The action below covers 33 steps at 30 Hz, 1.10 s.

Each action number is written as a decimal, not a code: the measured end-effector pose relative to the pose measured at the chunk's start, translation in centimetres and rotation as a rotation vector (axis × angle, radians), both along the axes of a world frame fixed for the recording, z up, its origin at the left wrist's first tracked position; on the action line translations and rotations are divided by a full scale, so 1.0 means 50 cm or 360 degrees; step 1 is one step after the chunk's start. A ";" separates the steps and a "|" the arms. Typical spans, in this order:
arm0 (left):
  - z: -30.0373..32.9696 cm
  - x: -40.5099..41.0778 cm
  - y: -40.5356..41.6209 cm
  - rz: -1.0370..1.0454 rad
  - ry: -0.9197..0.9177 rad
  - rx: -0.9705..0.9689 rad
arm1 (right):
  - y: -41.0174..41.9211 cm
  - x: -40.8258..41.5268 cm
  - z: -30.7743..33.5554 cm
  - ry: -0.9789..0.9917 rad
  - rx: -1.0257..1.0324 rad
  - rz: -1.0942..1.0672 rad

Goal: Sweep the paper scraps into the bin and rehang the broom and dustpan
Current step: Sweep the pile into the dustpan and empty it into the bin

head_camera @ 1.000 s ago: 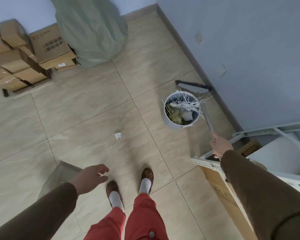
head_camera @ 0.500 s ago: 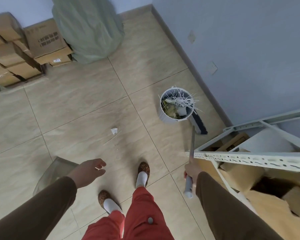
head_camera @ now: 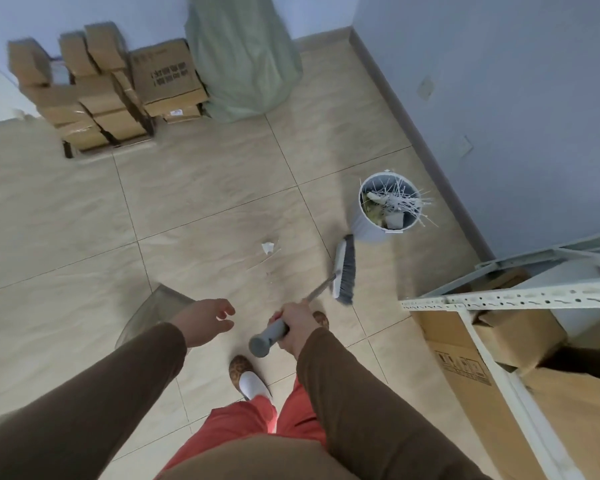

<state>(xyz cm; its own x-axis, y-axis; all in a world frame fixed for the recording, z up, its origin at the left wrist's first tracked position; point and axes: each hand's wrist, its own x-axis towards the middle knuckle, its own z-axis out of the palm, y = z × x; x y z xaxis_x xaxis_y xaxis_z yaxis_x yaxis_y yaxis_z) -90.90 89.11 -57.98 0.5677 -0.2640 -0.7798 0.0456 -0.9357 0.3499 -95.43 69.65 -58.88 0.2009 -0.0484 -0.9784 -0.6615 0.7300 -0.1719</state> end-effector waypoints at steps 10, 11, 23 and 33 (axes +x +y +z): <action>0.016 -0.034 0.100 0.0151 -0.0011 -0.0045 | 0.009 -0.034 0.095 -0.0158 0.0175 0.0205; 0.017 -0.036 0.104 0.0175 -0.0007 -0.0063 | -0.003 -0.042 0.110 -0.0152 0.0201 0.0236; 0.066 -0.061 0.237 0.0381 -0.0187 -0.0105 | -0.061 0.013 0.077 -0.0295 -0.0700 0.1469; 0.152 -0.101 0.415 0.0551 -0.0501 0.0299 | -0.068 0.012 -0.011 -0.0239 -0.0814 0.2618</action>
